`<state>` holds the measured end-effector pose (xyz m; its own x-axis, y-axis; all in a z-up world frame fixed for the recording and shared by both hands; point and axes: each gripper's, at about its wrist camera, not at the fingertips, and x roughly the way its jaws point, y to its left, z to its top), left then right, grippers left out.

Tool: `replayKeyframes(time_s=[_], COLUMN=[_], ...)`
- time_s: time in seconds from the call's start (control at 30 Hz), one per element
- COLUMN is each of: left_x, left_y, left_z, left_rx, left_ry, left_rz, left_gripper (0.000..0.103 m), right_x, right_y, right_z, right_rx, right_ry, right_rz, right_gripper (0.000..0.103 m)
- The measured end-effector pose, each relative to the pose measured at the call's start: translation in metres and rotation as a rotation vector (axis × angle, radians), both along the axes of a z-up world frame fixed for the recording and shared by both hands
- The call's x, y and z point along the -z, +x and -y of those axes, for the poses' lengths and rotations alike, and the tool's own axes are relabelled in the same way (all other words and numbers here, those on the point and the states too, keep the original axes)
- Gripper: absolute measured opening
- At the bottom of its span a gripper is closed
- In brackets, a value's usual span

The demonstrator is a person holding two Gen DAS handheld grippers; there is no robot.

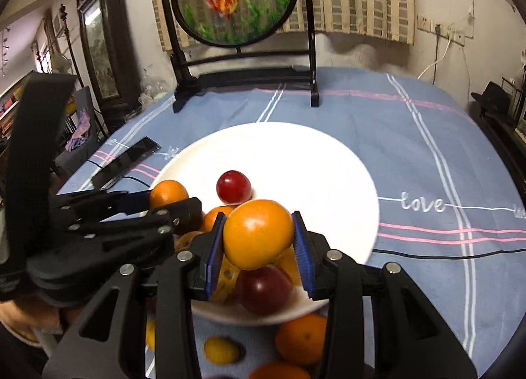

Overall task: Organize fruits
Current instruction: 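Carry both orange fruits onto the white plate and open both tools, then withdraw both open tools from the plate toward the remaining fruits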

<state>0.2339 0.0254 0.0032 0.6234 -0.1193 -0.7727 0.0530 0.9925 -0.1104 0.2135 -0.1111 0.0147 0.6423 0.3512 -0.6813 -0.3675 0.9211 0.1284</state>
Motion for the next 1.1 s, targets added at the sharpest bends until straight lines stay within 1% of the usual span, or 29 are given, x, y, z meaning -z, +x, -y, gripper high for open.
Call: replayKeyframes(time_s=[0.13,0.2,0.23,0.27,0.3,0.4,0.47,0.53,0.57,0.6,0.63,0.7,0.73,0.77,0.83,0.9,1.0,1.1], left_x=[0.006,0.011,0.012,0.012,0.01,0.008,0.01,0.01,0.009,0.007,0.006,0.005,0.005,0.005,0.004,0.004,0.003,0.004], left_y=[0.005,0.007,0.006,0.005,0.003,-0.002,-0.003,-0.005,-0.006,-0.008,-0.01,-0.012,-0.013,-0.013,-0.015,-0.017,-0.017,-0.017], left_z=[-0.009,-0.011,-0.011,-0.01,-0.01,-0.005,-0.003,-0.002,-0.002,-0.002,-0.002,-0.002,-0.002,-0.001,0.001,0.002,0.002,0.001], left_rx=[-0.033,-0.039,-0.041,-0.045,-0.053,-0.052,-0.05,-0.053,-0.054,-0.055,-0.055,-0.052,-0.048,-0.043,-0.037,-0.032,-0.033,-0.035], left_ry=[-0.001,-0.003,-0.003,0.002,0.016,0.042,0.058,0.071,0.073,0.071,0.069,0.066,0.066,0.068,0.072,0.075,0.075,0.073], left_rz=[-0.002,-0.019,-0.017,-0.011,0.008,0.038,0.034,0.04,0.048,0.057,0.062,0.071,0.072,0.075,0.078,0.082,0.084,0.084], left_gripper=[0.039,0.041,0.046,0.06,0.07,0.076,0.08,0.081,0.084,0.087,0.087,0.087,0.087,0.087,0.087,0.087,0.087,0.087], right_x=[0.015,0.018,0.018,0.017,0.015,0.015,0.019,0.021,0.021,0.02,0.019,0.017,0.014,0.01,0.006,0.004,0.004,0.001], right_y=[0.011,0.013,0.012,0.01,0.008,0.005,0.004,0.004,0.003,0.002,0.001,-0.002,-0.005,-0.009,-0.013,-0.015,-0.016,-0.018], right_z=[0.003,0.007,0.011,0.015,0.018,0.025,0.031,0.036,0.039,0.04,0.043,0.045,0.046,0.045,0.042,0.041,0.043,0.045], right_rx=[0.012,0.018,0.022,0.03,0.031,0.03,0.033,0.039,0.042,0.047,0.066,0.118,0.146,0.157,0.159,0.168,0.132,0.144], right_ry=[0.023,0.04,0.064,0.09,0.112,0.14,0.172,0.214,0.246,0.268,0.3,0.314,0.32,0.32,0.277,0.235,0.255,0.214], right_rz=[-0.042,-0.057,-0.057,-0.048,-0.038,-0.04,-0.072,-0.108,-0.122,-0.132,-0.143,-0.134,-0.113,-0.084,-0.04,-0.017,-0.055,-0.051], right_gripper=[0.04,0.046,0.063,0.067,0.067,0.067,0.067,0.068,0.07,0.076,0.078,0.095,0.097,0.098,0.098,0.098,0.098,0.098])
